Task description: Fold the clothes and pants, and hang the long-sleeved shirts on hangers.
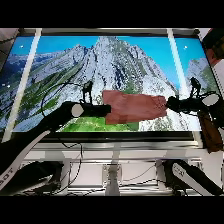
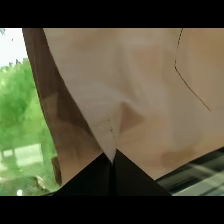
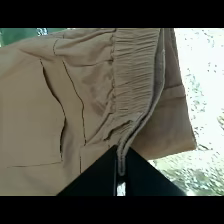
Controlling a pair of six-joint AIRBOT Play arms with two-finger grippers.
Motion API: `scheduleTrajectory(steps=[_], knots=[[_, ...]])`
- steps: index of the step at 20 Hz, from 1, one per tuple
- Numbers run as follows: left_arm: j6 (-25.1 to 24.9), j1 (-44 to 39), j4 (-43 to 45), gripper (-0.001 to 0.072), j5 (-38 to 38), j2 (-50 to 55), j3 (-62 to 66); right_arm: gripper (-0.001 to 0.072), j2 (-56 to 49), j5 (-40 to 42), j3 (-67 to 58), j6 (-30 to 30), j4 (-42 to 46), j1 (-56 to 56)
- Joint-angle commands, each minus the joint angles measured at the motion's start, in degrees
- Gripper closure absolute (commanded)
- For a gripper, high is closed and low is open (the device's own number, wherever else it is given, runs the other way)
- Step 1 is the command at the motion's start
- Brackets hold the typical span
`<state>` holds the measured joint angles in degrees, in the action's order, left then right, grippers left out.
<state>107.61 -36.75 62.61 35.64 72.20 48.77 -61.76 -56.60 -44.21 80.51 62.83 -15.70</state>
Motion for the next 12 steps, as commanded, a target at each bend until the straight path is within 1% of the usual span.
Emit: scheduleTrajectory(steps=[1,2,3,4,8,10,12], knots=[[0.0,-2.3,-0.3,0.0591,2.0,3.0,0.0,0.0564,-0.9,0.5,-0.1,-0.2,1.9,0.0],[0.0,-2.2,-0.3,0.0378,3.0,3.0,0.0,0.0298,-0.9,0.2,-0.1,-0.2,2.0,0.0],[0.0,-1.7,-0.3,0.0102,4.0,2.7,0.0,0.0075,-0.9,0.0,-0.1,-0.3,2.0,0.0],[-0.1,-1.2,-0.1,-0.0013,4.9,2.3,0.0,0.0031,-0.9,-0.1,-0.3,-0.7,2.7,0.0],[-2.2,2.2,-0.1,-0.0008,6.0,-1.4,0.0,0.004,-1.0,0.7,-4.4,0.1,13.0,-0.6],[-3.7,4.3,-0.1,-0.0007,6.0,-3.9,0.0,0.0044,-2.7,0.5,-8.2,1.3,13.9,-3.9],[-3.7,6.3,-0.1,-0.0007,6.0,-5.8,0.0,0.0093,-6.9,-3.2,-12.5,1.1,11.1,-8.8]])
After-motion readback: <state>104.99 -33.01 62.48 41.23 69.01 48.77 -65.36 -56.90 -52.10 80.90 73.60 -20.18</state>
